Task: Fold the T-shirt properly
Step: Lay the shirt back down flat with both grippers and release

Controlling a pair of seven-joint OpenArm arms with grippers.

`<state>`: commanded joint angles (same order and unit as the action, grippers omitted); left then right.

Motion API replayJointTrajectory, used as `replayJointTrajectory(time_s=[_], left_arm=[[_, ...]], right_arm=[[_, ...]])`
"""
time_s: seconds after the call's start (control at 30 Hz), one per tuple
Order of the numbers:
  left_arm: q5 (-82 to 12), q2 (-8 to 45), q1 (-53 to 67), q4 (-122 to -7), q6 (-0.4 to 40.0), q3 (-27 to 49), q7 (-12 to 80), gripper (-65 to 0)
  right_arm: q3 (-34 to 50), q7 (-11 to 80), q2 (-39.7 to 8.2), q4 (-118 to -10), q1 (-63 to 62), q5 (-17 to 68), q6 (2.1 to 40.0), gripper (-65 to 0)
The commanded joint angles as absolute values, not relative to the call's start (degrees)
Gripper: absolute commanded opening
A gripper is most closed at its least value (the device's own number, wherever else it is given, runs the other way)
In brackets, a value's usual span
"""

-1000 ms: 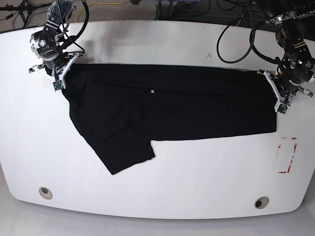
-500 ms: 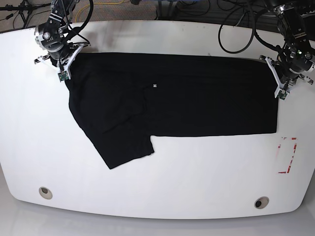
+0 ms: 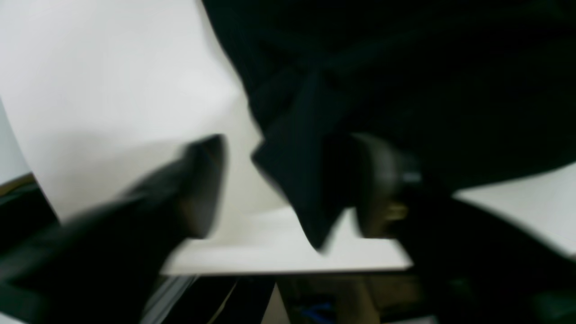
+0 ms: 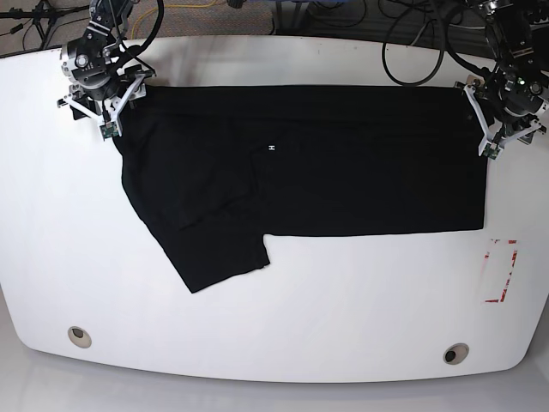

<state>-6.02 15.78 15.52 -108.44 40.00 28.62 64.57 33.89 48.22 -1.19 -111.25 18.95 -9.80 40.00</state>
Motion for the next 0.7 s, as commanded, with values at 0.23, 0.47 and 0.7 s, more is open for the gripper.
replayJointTrajectory(time_s=[0.23,0.47,0.7], left_arm=[[-6.3,15.8,14.8,-110.8,40.0,28.9,66.2,-20.0],[-10.3,15.8,11.2,-113.7,40.0,31.2,70.5,-20.0],[-14.3,15.7,6.4,-113.5,40.0,33.8,72.0,-24.0]], right_arm=[[33.8,48.3,-0.5,-114.1,18.9,-9.8,40.0,-21.9],[33.8,48.3,0.8,-115.3,18.5,-10.1,40.0,-21.9],[33.8,48.2,0.8,-115.2,14.6,-9.9,40.0,-22.0]])
